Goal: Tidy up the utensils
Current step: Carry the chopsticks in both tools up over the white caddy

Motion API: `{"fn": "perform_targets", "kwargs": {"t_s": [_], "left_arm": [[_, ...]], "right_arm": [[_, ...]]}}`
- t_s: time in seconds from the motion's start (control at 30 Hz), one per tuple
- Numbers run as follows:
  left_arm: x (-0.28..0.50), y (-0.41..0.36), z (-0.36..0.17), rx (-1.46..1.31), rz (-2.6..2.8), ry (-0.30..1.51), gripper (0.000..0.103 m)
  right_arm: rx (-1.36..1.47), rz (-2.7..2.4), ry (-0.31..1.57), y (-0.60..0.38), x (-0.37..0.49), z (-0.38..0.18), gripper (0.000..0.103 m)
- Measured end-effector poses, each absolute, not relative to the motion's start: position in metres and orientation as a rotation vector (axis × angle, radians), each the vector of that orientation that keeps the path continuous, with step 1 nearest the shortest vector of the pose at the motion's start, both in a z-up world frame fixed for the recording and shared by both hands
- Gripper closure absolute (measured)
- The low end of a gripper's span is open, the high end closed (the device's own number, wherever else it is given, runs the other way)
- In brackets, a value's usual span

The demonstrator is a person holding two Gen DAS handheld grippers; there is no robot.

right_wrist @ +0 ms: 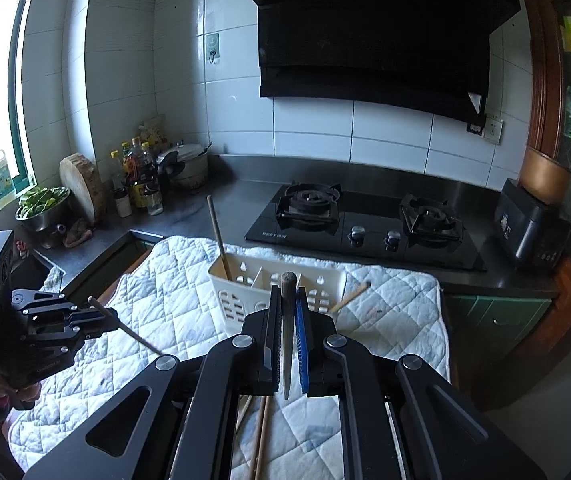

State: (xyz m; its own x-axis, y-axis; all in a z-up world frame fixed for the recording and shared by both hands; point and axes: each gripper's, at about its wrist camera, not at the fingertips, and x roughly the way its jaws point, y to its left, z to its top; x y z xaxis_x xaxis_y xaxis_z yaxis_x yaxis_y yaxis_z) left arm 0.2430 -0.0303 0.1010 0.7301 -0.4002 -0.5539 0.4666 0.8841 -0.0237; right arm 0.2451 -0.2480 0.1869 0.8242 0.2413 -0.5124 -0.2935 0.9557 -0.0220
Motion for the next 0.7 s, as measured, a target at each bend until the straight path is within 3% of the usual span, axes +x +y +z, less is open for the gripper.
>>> {"fn": "perform_targets", "kwargs": {"t_s": [0.3, 0.7], "left_arm": [[0.263, -0.042, 0.192, 0.118, -0.472, 0.407, 0.097], [0.309, -0.066, 0.241, 0.100, -0.382, 0.232, 0.097]], "right_arm": [[-0.047, 0.212, 0.446, -0.260, 0.299, 0.230, 0.096], [-0.019, 0.193, 0.528, -0.263, 0.355, 0.191, 0.096]]}}
